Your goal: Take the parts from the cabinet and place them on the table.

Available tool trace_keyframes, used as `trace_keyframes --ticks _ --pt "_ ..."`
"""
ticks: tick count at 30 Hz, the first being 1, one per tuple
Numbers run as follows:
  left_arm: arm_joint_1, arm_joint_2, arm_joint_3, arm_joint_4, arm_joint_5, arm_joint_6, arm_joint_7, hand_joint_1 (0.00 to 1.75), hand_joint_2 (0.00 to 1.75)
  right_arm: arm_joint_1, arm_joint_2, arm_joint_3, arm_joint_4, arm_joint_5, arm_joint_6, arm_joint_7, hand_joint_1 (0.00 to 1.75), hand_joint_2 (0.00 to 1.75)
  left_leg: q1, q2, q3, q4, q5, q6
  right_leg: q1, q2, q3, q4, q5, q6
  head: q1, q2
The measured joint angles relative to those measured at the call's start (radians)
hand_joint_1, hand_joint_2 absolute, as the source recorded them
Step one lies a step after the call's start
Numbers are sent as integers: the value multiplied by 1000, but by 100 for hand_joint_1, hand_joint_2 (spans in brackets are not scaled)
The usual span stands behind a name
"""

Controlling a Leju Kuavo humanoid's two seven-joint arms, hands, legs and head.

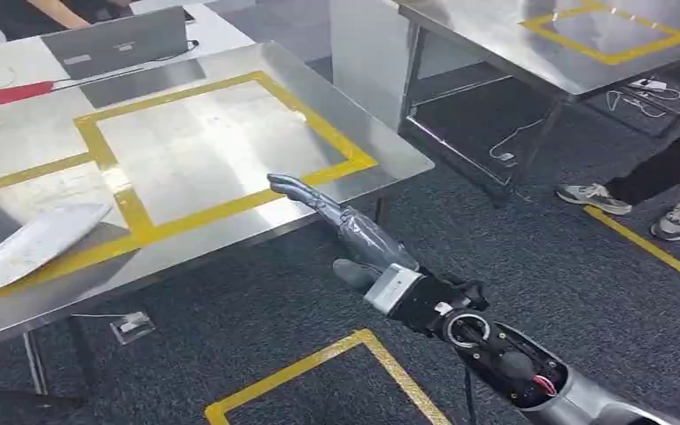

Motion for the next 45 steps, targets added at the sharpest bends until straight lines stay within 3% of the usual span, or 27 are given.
trace_keyframes --ticks 2,4,6,8,9,13,14,16,18,19,20,22,23,24,25,29,30,31,33,34,35,36,38,39,40,44,45 --pt "2 -1 0 0 0 0 0 0 0 2 0 0 0 0 0 1 0 0 3 -20 -82 181 -91 -7 1 9 -8 0 4 -5 -17 0" --pt "3 -1 0 0 1 0 0 0 0 6 0 0 0 0 0 2 0 0 4 -22 -132 285 -117 -11 1 23 -13 1 7 -6 -19 0" --pt "5 0 0 0 3 0 0 0 0 7 0 0 0 0 0 2 0 0 6 -22 -89 200 -53 -8 1 40 -13 2 9 -3 -23 0" --pt "4 3 0 0 3 0 0 0 0 7 0 0 0 0 0 2 0 0 11 -41 14 -10 43 -3 1 54 -11 7 8 1 -26 0" --pt "4 3 0 0 3 0 0 0 0 7 0 0 -1 0 0 2 0 0 10 -65 33 -50 33 -1 5 59 -16 9 8 6 -26 0" --pt "-1 1 0 0 3 0 0 0 0 7 -1 -1 -2 0 2 2 0 0 6 -43 25 -53 43 19 6 75 -25 11 13 27 -22 0" --pt "-1 -1 0 0 4 0 0 0 0 7 -1 -2 -2 0 2 2 0 0 12 -34 26 -59 48 27 3 66 -27 19 4 31 -23 0" --pt "0 -1 0 0 6 0 0 0 0 1 -1 -2 -2 0 6 -1 0 0 11 -25 23 -59 49 36 2 27 -73 128 -69 42 -3 0" --pt "3 0 0 0 8 0 0 0 0 2 -1 -2 0 0 11 -3 0 0 9 -13 20 -59 50 37 -2 21 -148 301 -148 51 4 0" --pt "3 0 0 0 11 0 0 0 0 3 -1 -2 1 -1 13 -4 0 0 8 -6 20 -59 50 37 -3 20 -169 352 -161 53 5 0" --pt "4 0 0 0 13 0 0 0 0 4 -1 -2 3 -2 15 -8 0 0 8 -1 20 -59 50 37 -3 19 -166 351 -149 54 8 0" --pt "2 -1 0 0 16 0 0 0 0 2 -2 -2 6 -2 22 -13 0 0 9 10 23 -58 49 35 -2 12 -92 207 -65 50 13 0" --pt "2 -2 0 0 18 0 1 0 0 1 -1 -2 6 -2 23 -15 0 0 9 15 26 -58 47 33 -2 -3 -38 103 -19 45 17 0" --pt "2 -2 0 0 18 0 1 0 0 -1 -1 -2 6 -2 23 -16 0 0 6 18 26 -57 46 30 1 -39 -9 32 -9 40 22 0" --pt "2 -2 0 0 18 0 2 0 0 -3 -1 -2 7 -2 23 -16 0 0 -1 21 22 -50 45 24 13 -47 -3 13 -13 34 24 0" --pt "2 -1 0 0 23 0 3 0 0 -4 -2 -2 11 -6 26 -21 0 0 0 49 20 -53 43 3 6 -11 -9 8 0 5 11 0" --pt "1 -1 0 0 24 0 4 0 0 -5 -2 -3 11 -9 28 -23 0 0 4 23 13 -28 22 -3 5 -7 -10 7 3 1 7 0" --pt "2 -2 0 0 24 0 4 0 0 -6 -2 -6 14 -17 29 -23 0 0 4 -1 -17 39 -20 -6 4 -2 -14 7 5 -4 -5 0" --pt "4 -2 0 0 24 0 9 0 0 -5 -2 -10 19 -27 31 -23 0 0 5 -19 -100 213 -98 -9 6 13 -20 7 7 -9 -17 0" --pt "6 -2 0 0 25 0 14 0 0 -4 -3 -13 22 -33 31 -23 0 0 5 -21 -130 272 -114 -9 8 22 -22 7 9 -10 -19 0" --pt "7 -2 0 0 28 0 18 0 0 -3 -3 -16 25 -39 31 -23 0 0 5 -21 -137 283 -105 -8 8 31 -23 7 10 -11 -20 0" --pt "9 -2 0 0 31 0 21 0 0 -2 -3 -18 27 -40 32 -23 0 0 5 -22 -117 242 -72 -5 8 43 -22 8 11 -10 -21 0" --pt "8 -1 0 0 38 0 19 0 0 -3 -3 -19 31 -39 36 -24 0 0 5 -34 -26 54 25 5 8 63 -20 9 12 -8 -23 0" --pt "8 0 0 0 40 0 16 0 0 -3 -3 -20 32 -36 39 -24 0 0 5 -65 13 -28 53 11 8 69 -22 10 12 -6 -26 0" --pt "7 2 0 0 42 1 14 0 0 -4 -3 -23 35 -36 39 -25 0 0 4 -78 22 -55 43 13 16 76 -28 16 11 -1 -28 0" --pt "3 -1 0 0 44 0 2 0 0 -6 -4 -32 43 -37 40 -28 0 0 7 -51 22 -61 51 27 12 102 -35 14 16 21 -23 0" --pt "2 -4 0 0 45 0 1 0 0 -5 -5 -34 43 -37 41 -29 0 0 10 -40 24 -65 54 31 9 76 -38 32 2 25 -24 0"
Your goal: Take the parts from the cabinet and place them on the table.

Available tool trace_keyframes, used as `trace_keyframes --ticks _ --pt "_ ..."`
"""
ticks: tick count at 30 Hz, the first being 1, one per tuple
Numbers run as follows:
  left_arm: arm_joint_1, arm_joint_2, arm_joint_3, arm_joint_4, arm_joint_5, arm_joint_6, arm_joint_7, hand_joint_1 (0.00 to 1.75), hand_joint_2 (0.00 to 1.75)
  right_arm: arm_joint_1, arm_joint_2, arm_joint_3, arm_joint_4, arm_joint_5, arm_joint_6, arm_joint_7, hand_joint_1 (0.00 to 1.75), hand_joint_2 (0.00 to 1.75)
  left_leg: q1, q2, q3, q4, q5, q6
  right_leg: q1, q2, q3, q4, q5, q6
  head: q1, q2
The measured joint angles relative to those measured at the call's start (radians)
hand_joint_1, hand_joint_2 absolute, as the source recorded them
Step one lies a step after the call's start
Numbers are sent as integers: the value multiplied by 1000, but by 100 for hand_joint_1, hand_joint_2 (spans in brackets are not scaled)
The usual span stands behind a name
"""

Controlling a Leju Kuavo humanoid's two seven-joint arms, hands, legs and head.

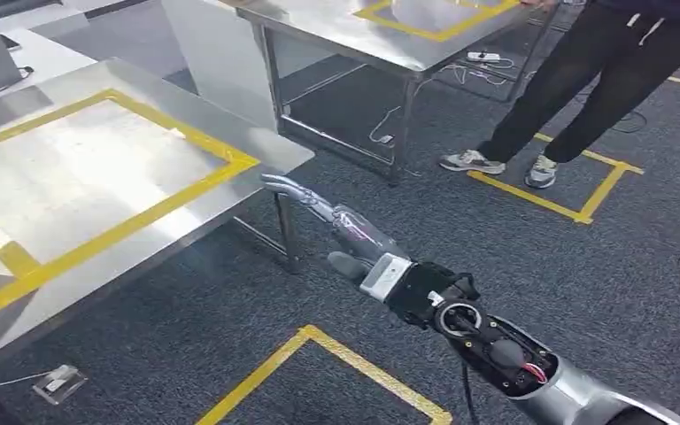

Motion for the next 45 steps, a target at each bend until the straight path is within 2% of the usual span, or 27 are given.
trace_keyframes --ticks 1,3,5,7,9,10,11,14,15,17,19,20,22,24,25,27,30,31,33,35,36,37,39,40,42,43,45 --pt "1 0 0 0 0 0 -5 0 0 -5 -1 -3 2 0 0 -1 0 0 0 4 0 0 0 5 1 -31 -22 46 -34 6 13 0" --pt "3 1 0 0 0 0 -14 0 0 -6 -2 -8 5 0 0 -1 0 0 -1 20 -1 0 0 6 -7 -52 -98 216 -118 17 25 0" --pt "5 1 0 0 0 0 -19 0 0 -4 -5 -8 10 0 0 -1 0 0 -1 35 -1 1 -1 6 -14 -56 -144 315 -140 25 28 0" --pt "3 1 0 0 3 0 -20 0 0 -1 -7 -10 17 0 1 -2 0 0 1 48 1 2 -4 3 -20 -61 -102 226 -76 28 34 0" --pt "2 0 0 0 12 0 -21 0 0 -1 -7 -13 22 -5 3 -6 0 0 2 60 5 6 -10 -7 -20 -97 1 24 12 27 42 0" --pt "3 3 1 0 15 1 -21 0 0 -1 -7 -14 27 -6 6 -11 0 0 -5 64 4 9 -12 -13 -10 -116 11 -5 -7 23 47 0" --pt "2 4 1 0 19 2 -23 0 0 1 -7 -14 32 -6 9 -13 0 0 -7 69 2 11 -12 -17 -11 -102 7 -6 0 9 45 0" --pt "1 5 2 0 24 3 -31 0 0 10 -11 -18 49 -6 10 -19 0 0 -4 90 7 7 -11 -33 -7 -80 2 -8 3 -9 31 0" --pt "0 5 2 0 24 3 -31 0 0 11 -11 -18 52 -6 11 -20 0 0 2 77 4 18 -24 -40 -14 -74 6 -15 8 -17 32 0" --pt "1 5 2 0 24 3 -34 0 0 11 -11 -19 59 -6 11 -21 0 0 1 32 -49 138 -100 -43 -13 -64 3 -16 12 -27 14 0" --pt "3 5 2 0 26 3 -34 0 0 14 -11 -19 68 -6 11 -21 0 0 1 19 -131 309 -168 -44 -9 -50 0 -15 13 -31 3 0" --pt "6 5 2 0 26 3 -34 0 0 16 -11 -19 74 -6 11 -21 0 0 1 18 -154 351 -174 -43 -8 -40 0 -15 13 -32 3 0" --pt "8 5 2 0 23 2 -34 0 0 21 -13 -19 81 -9 11 -19 0 0 0 16 -126 279 -112 -35 -7 -19 1 -15 14 -32 0 0" --pt "7 6 2 0 14 0 -34 0 0 25 -14 -20 83 -23 11 -11 0 0 0 -5 -38 90 -20 -22 -7 0 4 -14 15 -30 -1 0" --pt "7 9 2 0 10 0 -34 0 0 28 -14 -21 83 -24 8 -9 0 0 -2 -39 -10 27 -7 -14 -7 6 1 -14 15 -28 -3 0" --pt "5 11 2 0 3 0 -34 0 0 42 -18 -24 84 -25 -1 -3 0 0 -4 -28 -6 12 -9 -17 -2 20 -4 -11 16 -17 -1 0" --pt "1 7 2 0 0 0 -18 0 0 64 -29 -27 82 -35 -5 -1 0 0 2 -4 -1 0 -2 -6 -2 37 -7 -16 19 1 -1 0" --pt "2 10 2 0 1 0 -14 0 0 68 -31 -29 82 -36 -7 -2 0 0 3 3 2 -4 0 -3 -4 3 -13 8 -3 5 0 0" --pt "3 11 2 0 2 0 -7 0 0 70 -35 -30 81 -36 -10 4 0 0 3 19 2 -4 -1 1 -9 -44 -84 164 -91 19 23 0" --pt "6 11 2 0 3 0 4 0 0 79 -42 -30 81 -36 -15 15 0 0 2 38 2 -3 -2 1 -15 -56 -156 319 -143 30 27 0" --pt "6 11 2 0 3 0 4 0 0 81 -43 -30 81 -36 -19 19 0 0 2 45 2 -2 -3 1 -18 -58 -159 322 -133 34 30 0" --pt "6 11 2 0 2 0 4 0 0 83 -45 -30 80 -36 -21 21 0 0 3 52 4 -2 -5 -1 -21 -60 -138 278 -102 36 32 0" --pt "5 9 2 0 0 0 4 0 0 84 -49 -32 79 -36 -23 23 0 0 7 64 10 1 -11 -11 -23 -79 -38 87 -11 36 37 0" --pt "5 10 2 0 -3 0 4 0 0 84 -51 -33 77 -36 -24 24 0 0 3 69 13 3 -15 -17 -22 -118 1 7 7 36 44 0" --pt "4 11 2 0 -6 0 3 0 0 90 -52 -34 73 -36 -29 24 0 0 -5 77 12 7 -17 -26 -13 -105 1 -4 2 9 44 0" --pt "4 11 2 0 -6 0 3 0 0 93 -53 -34 71 -36 -29 25 0 0 -6 83 13 5 -17 -28 -13 -100 -1 -3 3 4 33 0" --pt "3 10 2 0 -6 0 3 0 0 95 -56 -36 69 -36 -30 25 0 0 0 98 18 3 -20 -42 -11 -82 0 -11 9 -13 34 0"
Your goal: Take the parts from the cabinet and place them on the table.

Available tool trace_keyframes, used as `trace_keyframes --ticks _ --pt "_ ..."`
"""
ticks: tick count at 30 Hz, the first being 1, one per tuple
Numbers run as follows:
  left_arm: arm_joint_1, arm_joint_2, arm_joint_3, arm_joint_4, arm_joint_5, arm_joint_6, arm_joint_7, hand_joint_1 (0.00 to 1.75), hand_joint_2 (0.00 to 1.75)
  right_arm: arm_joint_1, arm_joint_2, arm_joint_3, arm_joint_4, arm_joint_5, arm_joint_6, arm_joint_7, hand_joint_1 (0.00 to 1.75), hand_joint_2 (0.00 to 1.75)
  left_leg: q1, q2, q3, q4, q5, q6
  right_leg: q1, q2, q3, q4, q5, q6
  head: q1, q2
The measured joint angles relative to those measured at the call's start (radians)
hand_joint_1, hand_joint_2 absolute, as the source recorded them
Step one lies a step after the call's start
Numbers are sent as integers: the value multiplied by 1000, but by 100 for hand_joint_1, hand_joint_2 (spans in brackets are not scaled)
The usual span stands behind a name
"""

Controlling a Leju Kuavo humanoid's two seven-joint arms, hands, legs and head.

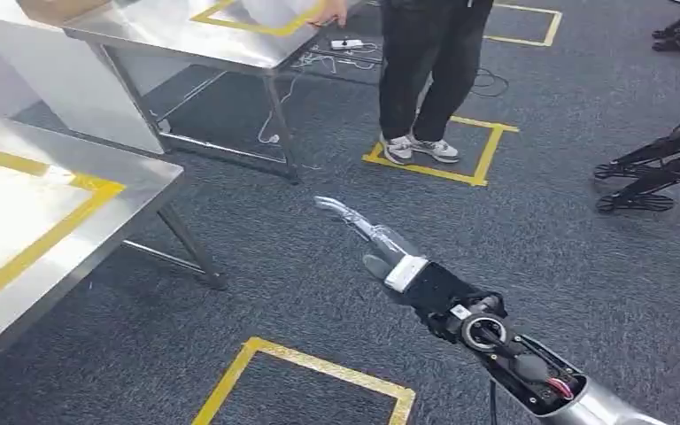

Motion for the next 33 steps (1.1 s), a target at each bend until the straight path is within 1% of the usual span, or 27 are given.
trace_keyframes --ticks 1,2,3,5,6,7,9,10,11,12,13,15,16,17,18,20,21,22,23,24,25,26,27,30,31,32,33 --pt "-1 0 0 0 -1 0 0 0 0 1 0 0 -5 0 0 -1 0 0 4 -27 -5 22 -21 -5 -4 7 3 -4 3 -5 -5 0" --pt "-1 -2 0 0 -1 0 -1 0 0 -1 0 0 -8 0 0 0 0 0 4 -56 -34 84 -61 -5 -5 12 1 -5 5 -11 -16 0" --pt "-1 -2 0 0 -1 0 -2 0 0 0 0 0 -8 0 -2 0 0 0 4 -70 -75 171 -104 -6 -5 19 0 -5 5 -14 -25 0" --pt "2 -2 0 0 -1 0 -3 0 0 6 0 0 -8 0 -3 1 0 0 2 -80 -155 332 -162 -6 -1 36 -2 -5 6 -16 -32 0" --pt "4 -2 0 0 0 0 -3 0 0 9 0 0 -8 0 -3 2 0 0 2 -80 -169 353 -155 -4 1 48 -1 -4 6 -17 -33 0" --pt "6 -2 0 0 0 0 -4 0 0 12 0 0 -8 2 -4 2 0 0 1 -81 -157 319 -123 0 2 58 -1 -4 6 -17 -34 0" --pt "4 -2 0 0 1 0 -5 0 0 14 0 0 -9 2 -5 4 0 0 1 -94 -77 138 -25 12 2 79 2 -3 7 -17 -35 0" --pt "4 -2 0 0 1 0 -5 0 0 14 0 0 -10 2 -5 4 0 0 1 -119 -36 52 10 19 2 87 2 -3 7 -16 -37 0" --pt "4 0 0 0 0 0 -5 0 0 14 0 -1 -11 2 -6 3 0 0 -2 -147 -20 9 5 23 9 94 -3 2 5 -10 -38 0" --pt "2 -1 0 0 -1 -1 -5 0 0 16 0 -2 -12 2 -6 4 0 0 -1 -132 -22 9 8 21 6 103 -5 1 7 -5 -37 0" --pt "1 -2 0 0 -2 -2 -5 0 0 16 0 -3 -13 2 -7 4 0 0 -5 -128 -22 10 7 23 3 108 -6 0 8 0 -36 0" --pt "-1 -5 0 0 -1 -3 -1 0 0 19 0 -6 -16 2 -8 4 0 0 -2 -114 -19 4 12 32 4 123 -9 -4 12 14 -35 0" --pt "-2 -8 0 0 -1 -3 -1 0 0 22 -2 -8 -17 2 -8 5 0 0 2 -100 -16 -4 16 36 1 92 -12 16 -1 15 -35 0" --pt "-2 -8 0 0 0 -3 -1 0 0 21 -2 -10 -19 2 -9 5 0 0 1 -97 -15 -4 17 38 4 53 -33 63 -35 21 -26 0" --pt "0 -8 0 0 0 -3 -1 0 0 21 -3 -11 -20 2 -9 4 0 0 0 -88 -15 -4 15 43 1 36 -68 138 -79 26 -16 0" --pt "3 -9 0 0 1 -3 0 0 0 26 -3 -13 -20 2 -9 5 0 0 -1 -70 -16 -3 15 44 -3 26 -149 314 -153 32 -11 0" --pt "3 -9 0 0 1 -3 2 0 0 28 -3 -13 -20 2 -9 5 0 0 -1 -62 -16 -3 14 44 -4 24 -162 344 -154 34 -9 0" --pt "3 -10 0 0 1 -3 2 0 0 29 -3 -15 -19 2 -9 5 0 0 -1 -55 -15 -3 13 43 -6 23 -150 319 -131 35 -6 0" --pt "2 -11 0 0 1 -3 3 0 0 28 -3 -15 -19 2 -8 5 0 0 0 -48 -13 -3 12 41 -7 20 -115 254 -93 35 -3 0" --pt "2 -13 0 0 1 -3 3 0 0 28 -3 -16 -19 2 -8 5 0 0 1 -42 -10 -3 10 38 -8 12 -65 157 -48 33 0 0" --pt "2 -15 0 0 1 -3 3 0 0 27 -3 -19 -19 2 -8 5 0 0 1 -36 -5 -2 6 33 -7 -9 -9 53 -6 30 5 0" --pt "3 -14 0 0 1 -3 3 0 0 26 -3 -21 -19 2 -8 4 0 0 -6 -32 -4 -1 3 27 4 -44 13 4 -16 23 12 0" --pt "1 -14 0 0 1 -3 3 0 0 27 -3 -21 -20 2 -8 4 0 0 -9 -27 -5 2 2 24 2 -26 10 3 -9 12 9 0" --pt "-1 -15 0 0 1 -3 3 0 0 27 -3 -23 -20 2 -7 4 0 0 -7 -7 1 -3 2 10 7 -3 6 2 -8 -3 -5 0" --pt "-1 -15 0 0 0 -3 3 0 0 26 -3 -24 -20 2 -7 3 0 0 -1 -17 0 4 -9 3 -1 4 12 -7 -2 -12 -3 0" --pt "-1 -15 0 0 -2 -2 3 0 0 24 -3 -24 -21 2 -7 2 0 0 0 -50 -14 43 -37 -1 0 10 11 -8 0 -16 -11 0" --pt "-1 -16 0 0 -2 -1 3 0 0 23 -3 -24 -20 2 -7 3 0 0 0 -69 -49 116 -80 -3 0 15 9 -8 1 -21 -21 0"
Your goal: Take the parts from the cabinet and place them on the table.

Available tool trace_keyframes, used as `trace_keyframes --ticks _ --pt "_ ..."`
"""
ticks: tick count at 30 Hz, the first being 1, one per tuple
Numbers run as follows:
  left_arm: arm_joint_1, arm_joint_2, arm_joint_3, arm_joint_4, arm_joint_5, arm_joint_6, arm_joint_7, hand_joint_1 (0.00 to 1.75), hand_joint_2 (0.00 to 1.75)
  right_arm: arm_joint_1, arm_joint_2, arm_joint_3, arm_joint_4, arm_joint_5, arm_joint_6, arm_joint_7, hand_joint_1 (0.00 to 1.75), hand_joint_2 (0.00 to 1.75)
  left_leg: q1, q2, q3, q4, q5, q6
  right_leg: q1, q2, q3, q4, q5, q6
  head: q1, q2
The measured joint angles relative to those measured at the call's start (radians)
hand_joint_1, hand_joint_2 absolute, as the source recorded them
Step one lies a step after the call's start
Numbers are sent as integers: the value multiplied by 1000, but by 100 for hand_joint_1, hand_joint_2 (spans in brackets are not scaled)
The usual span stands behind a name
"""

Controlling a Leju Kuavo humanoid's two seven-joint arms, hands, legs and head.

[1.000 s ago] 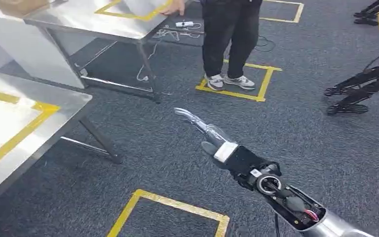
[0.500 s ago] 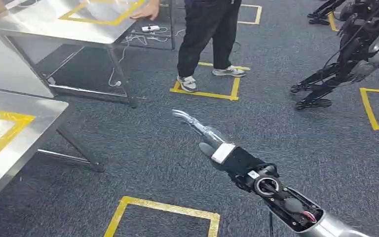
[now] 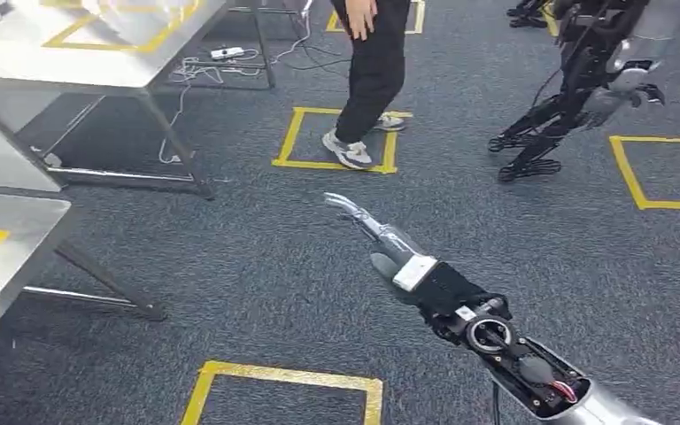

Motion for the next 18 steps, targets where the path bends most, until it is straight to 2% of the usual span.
trace_keyframes --ticks 1,2,3,4,5,6,7,8,9,10,12,13,14,15,16,17,18 --pt "0 0 0 0 0 1 0 0 0 1 0 1 0 0 0 0 0 0 0 -9 -47 97 -44 -2 1 7 -2 0 0 -1 -7 0" --pt "1 0 0 0 -2 2 0 0 0 2 0 1 0 0 0 0 0 0 -1 -12 -86 177 -72 -3 3 15 -2 0 0 -2 -10 0" --pt "3 0 0 0 -2 2 0 0 0 5 0 -1 0 0 0 0 0 0 -1 -12 -113 226 -81 -3 4 25 -3 0 0 -3 -11 0" --pt "5 0 0 0 -3 3 0 0 0 8 0 -2 0 0 0 0 0 0 -1 -12 -114 221 -64 -1 4 35 -2 1 0 -3 -11 0" --pt "6 0 0 0 -3 3 0 0 0 11 0 -5 0 0 0 0 0 0 -1 -13 -89 162 -22 3 4 47 -1 1 0 -2 -13 0" --pt "6 0 0 0 -3 4 0 0 0 11 0 -8 0 0 -4 0 0 0 -1 -17 -50 74 27 8 4 57 0 2 0 -2 -14 0" --pt "5 1 0 0 -1 5 1 0 0 11 0 -13 1 0 -12 0 0 0 -1 -34 -2 -30 77 15 3 67 1 3 0 -1 -15 0" --pt "5 2 0 0 1 6 2 0 0 12 0 -19 3 0 -21 2 0 0 -1 -72 27 -99 92 23 2 72 0 3 0 1 -18 0" --pt "5 2 0 0 3 8 3 0 0 11 0 -29 6 -1 -30 6 0 0 -1 -73 32 -115 88 22 10 80 -5 8 -1 7 -17 0" --pt "3 2 0 0 5 10 3 0 0 13 -2 -37 12 -6 -39 10 0 0 -4 -62 31 -113 89 23 6 87 -8 6 2 14 -16 0" --pt "1 2 0 0 9 11 4 0 0 17 -15 -67 44 -6 -71 30 0 0 -9 -52 32 -113 90 31 0 101 -8 -1 7 27 -16 0" --pt "0 -3 0 0 10 11 5 0 0 19 -19 -82 55 -8 -79 34 0 0 3 -41 35 -127 97 39 3 100 -11 5 2 33 -16 0" --pt "0 -3 0 0 10 12 6 0 0 21 -25 -97 73 -16 -88 35 0 0 1 -33 39 -131 99 43 4 64 -20 30 -16 36 -12 0" --pt "1 -3 0 0 10 12 8 0 0 18 -34 -116 107 -33 -92 36 0 0 0 -27 39 -132 100 49 2 37 -48 91 -54 41 -1 0" --pt "2 -3 0 0 10 12 11 0 0 17 -40 -139 155 -62 -90 21 0 0 -2 -21 38 -132 99 50 -1 22 -89 179 -97 46 3 0" --pt "3 -3 0 0 9 12 11 0 0 20 -49 -166 217 -100 -87 2 0 0 -3 -15 37 -131 99 50 -3 14 -131 267 -132 50 5 0" --pt "5 -3 0 0 8 12 12 0 0 20 -56 -188 274 -129 -87 -11 0 0 -4 -9 37 -131 99 50 -4 12 -161 326 -149 53 8 0"
